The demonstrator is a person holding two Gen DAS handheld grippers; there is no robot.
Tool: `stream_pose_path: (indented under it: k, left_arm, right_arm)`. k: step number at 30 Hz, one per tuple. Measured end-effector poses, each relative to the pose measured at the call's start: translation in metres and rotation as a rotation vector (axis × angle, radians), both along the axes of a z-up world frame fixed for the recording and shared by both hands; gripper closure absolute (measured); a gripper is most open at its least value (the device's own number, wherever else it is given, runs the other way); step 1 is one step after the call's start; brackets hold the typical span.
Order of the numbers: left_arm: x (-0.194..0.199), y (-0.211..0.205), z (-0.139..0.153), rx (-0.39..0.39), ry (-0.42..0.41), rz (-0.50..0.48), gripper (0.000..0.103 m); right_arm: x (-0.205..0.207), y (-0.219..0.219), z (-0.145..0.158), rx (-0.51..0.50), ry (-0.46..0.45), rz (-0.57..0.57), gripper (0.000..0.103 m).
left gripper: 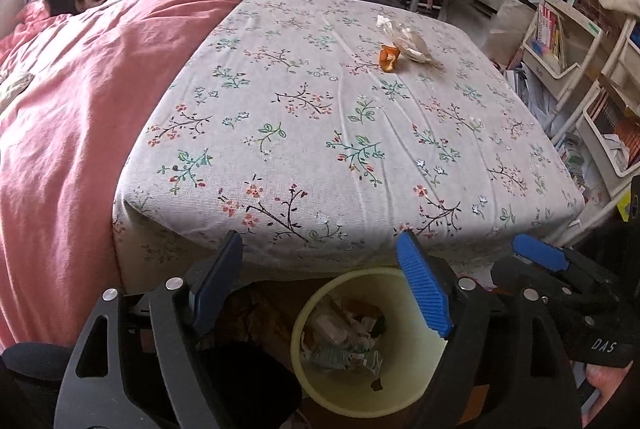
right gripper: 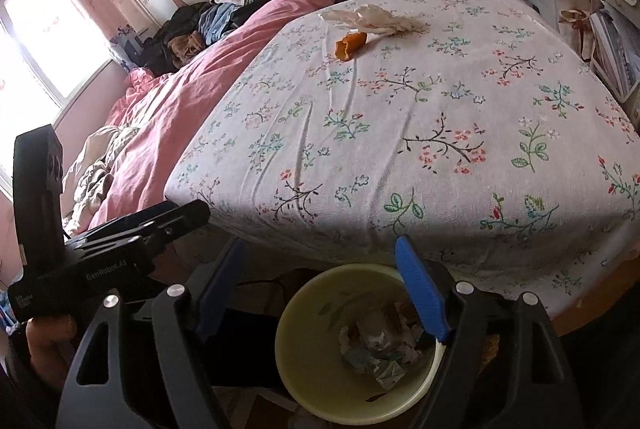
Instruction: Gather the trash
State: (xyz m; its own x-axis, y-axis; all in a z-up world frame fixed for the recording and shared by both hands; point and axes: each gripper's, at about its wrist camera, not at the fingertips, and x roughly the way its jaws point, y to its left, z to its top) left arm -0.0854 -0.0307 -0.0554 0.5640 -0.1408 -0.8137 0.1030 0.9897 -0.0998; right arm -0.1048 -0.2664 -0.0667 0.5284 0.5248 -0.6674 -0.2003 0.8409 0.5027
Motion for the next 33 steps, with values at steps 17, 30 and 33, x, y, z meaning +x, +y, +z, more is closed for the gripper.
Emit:
stream_pose_path:
  k: [17,30,33]
  left_arm:
    - [-0.0007,-0.0012,-0.0015,0.011,-0.003,0.002,0.022]
    - [-0.0010,-0.0009,-0.0017,0.009,-0.002,0.007,0.021]
    - [-0.0010,-0.0002,-0.0017,0.008,-0.002,0.007,0.021]
  right_arm:
    - [-0.0006,0.0050,-0.0019,-0.021,0.007,0.013,0.025]
    - [-0.0008,0.0055,-0.0019,-0.022,0.008,0.013,0.025]
    - [-0.0011,0.0062,-0.0028,-0.024,0.009,0.014,0.025]
